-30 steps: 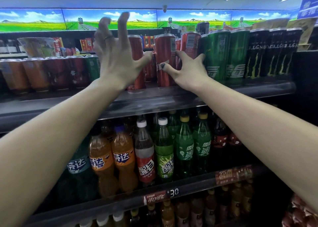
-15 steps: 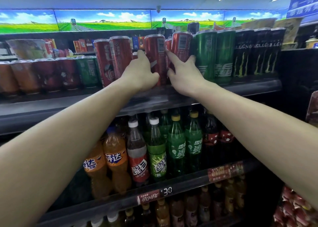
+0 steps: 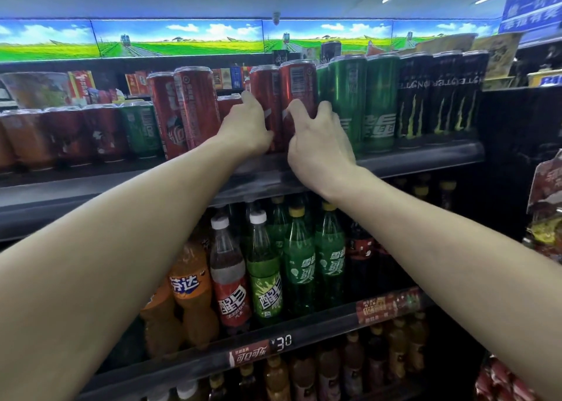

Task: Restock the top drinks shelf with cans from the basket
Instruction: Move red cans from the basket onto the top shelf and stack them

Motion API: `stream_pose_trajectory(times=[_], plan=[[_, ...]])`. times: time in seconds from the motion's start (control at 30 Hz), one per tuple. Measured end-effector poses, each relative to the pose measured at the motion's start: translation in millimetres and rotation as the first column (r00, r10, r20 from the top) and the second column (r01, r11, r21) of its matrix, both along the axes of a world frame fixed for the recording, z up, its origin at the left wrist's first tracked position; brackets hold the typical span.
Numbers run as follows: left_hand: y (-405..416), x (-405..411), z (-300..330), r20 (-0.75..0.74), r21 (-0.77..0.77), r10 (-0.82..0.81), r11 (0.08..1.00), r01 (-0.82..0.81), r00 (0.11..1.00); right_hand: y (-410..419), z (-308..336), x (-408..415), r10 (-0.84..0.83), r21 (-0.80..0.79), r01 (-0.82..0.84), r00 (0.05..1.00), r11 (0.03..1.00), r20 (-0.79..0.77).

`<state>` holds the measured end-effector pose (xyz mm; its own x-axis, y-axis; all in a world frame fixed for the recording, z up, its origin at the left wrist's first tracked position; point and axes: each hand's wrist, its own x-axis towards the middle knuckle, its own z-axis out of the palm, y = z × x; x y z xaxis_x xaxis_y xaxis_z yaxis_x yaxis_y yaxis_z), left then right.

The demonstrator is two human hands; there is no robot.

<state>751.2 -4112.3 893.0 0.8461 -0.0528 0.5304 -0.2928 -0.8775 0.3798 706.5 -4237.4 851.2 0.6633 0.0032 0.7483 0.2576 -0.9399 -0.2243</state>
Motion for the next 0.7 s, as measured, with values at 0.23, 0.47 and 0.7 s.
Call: stream_pose_trajectory(times=[0.23,0.47,0.7], plan=[[-11.9,13.8,4.2,-0.088,-0.056,0.034,0.998,-0.039,0.996,-3.1,2.3,-5.2,0.028,0.01,-0.028,0.997,1.0,-0.07],[-10.3,30.2,3.4,-0.165,-0.128,0.028,0.991,-0.05,0.986,-4.3,10.8,3.5,0.014,0.0,-0.014,0.977,1.0,-0.214],[-10.3,39.4,0.9,-0.224,-0.168,0.047,0.982,-0.086,0.973,-6.2,11.4,9.2,0.021,-0.018,-0.026,0.968,1.0,-0.252]])
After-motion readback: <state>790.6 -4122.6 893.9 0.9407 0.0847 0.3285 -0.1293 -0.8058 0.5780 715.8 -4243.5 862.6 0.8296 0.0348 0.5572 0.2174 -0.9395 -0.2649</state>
